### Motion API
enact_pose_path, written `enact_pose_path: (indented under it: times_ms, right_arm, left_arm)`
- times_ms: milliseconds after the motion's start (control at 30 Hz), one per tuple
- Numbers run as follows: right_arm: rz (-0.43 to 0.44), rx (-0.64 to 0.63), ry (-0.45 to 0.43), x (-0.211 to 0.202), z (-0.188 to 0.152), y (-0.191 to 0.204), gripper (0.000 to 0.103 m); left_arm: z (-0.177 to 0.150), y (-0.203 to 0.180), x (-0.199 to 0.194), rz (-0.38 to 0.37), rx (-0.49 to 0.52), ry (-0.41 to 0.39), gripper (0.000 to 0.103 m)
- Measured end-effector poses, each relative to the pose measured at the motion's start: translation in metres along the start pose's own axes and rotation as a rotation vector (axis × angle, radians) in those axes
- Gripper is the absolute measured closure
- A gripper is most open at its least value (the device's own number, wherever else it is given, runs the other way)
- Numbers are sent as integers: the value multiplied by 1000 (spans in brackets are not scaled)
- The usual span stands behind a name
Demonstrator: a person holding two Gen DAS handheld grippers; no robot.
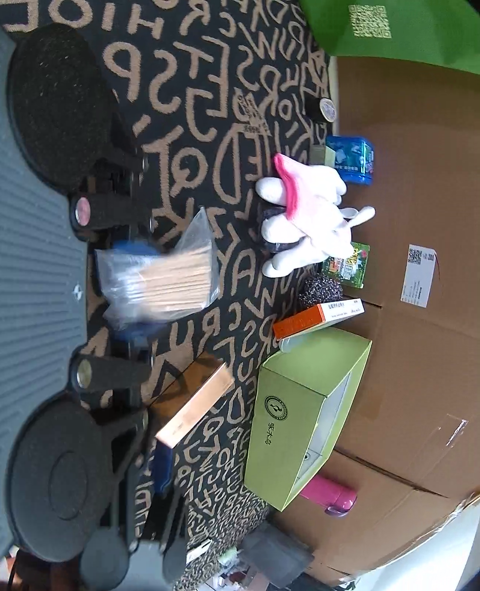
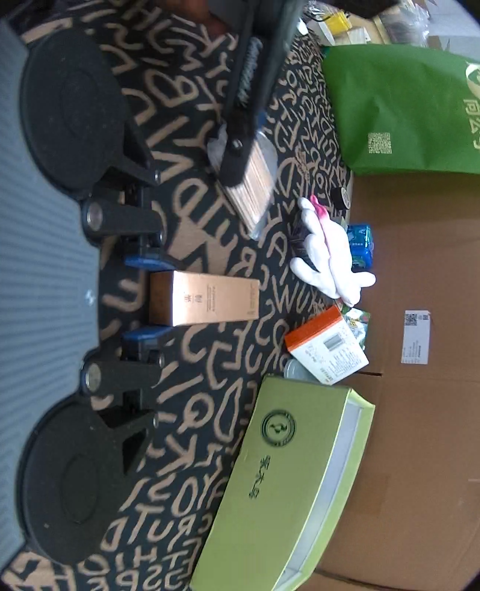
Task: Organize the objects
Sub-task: 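Grasp the cotton swab bag with the left tool while the right tool grasps another copper box, then carry both items into the lime-green box, open both tools and withdraw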
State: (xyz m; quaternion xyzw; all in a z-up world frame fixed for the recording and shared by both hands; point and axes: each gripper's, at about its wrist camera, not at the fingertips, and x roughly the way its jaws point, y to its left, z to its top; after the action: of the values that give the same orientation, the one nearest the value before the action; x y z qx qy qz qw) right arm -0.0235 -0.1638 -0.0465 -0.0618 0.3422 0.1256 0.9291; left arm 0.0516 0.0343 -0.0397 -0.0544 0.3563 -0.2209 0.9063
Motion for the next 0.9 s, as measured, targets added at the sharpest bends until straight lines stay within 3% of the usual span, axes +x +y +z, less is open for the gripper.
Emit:
enact_pose_path:
  times_ms: [67, 167, 200, 267, 467, 567, 733, 800, 833, 900]
  right_arm:
    - [1, 1, -17, -2, 1, -1, 68]
    - [9, 5, -40, 3, 6, -4, 67]
    - [15, 2, -48, 4, 7, -5, 63]
    - [21, -7, -59, 8, 10, -5, 60]
    - [40, -6, -60, 19, 15, -8, 60]
    - [50, -7, -51, 23, 15, -10, 60]
    - [60, 24, -47, 24, 11, -15, 73]
    - [61, 33, -49, 23, 11, -16, 73]
    - [62, 36, -50, 23, 10, -17, 73]
    - [74, 47, -50, 20, 9, -18, 73]
  left_arm:
    - [1, -2, 2, 9, -9, -16, 40]
    - [6, -7, 7, 42, 10, -18, 41]
    - [6, -10, 8, 49, 26, -17, 42]
    - [6, -14, 10, 56, 65, -8, 50]
    - [4, -22, 15, 83, 115, -4, 46]
    - [5, -25, 16, 76, 147, 7, 57]
    - [4, -31, 20, 83, 161, 0, 57]
    - [4, -35, 22, 92, 176, -5, 59]
    - [4, -36, 22, 89, 182, -4, 71]
    - [6, -35, 20, 49, 152, 6, 78]
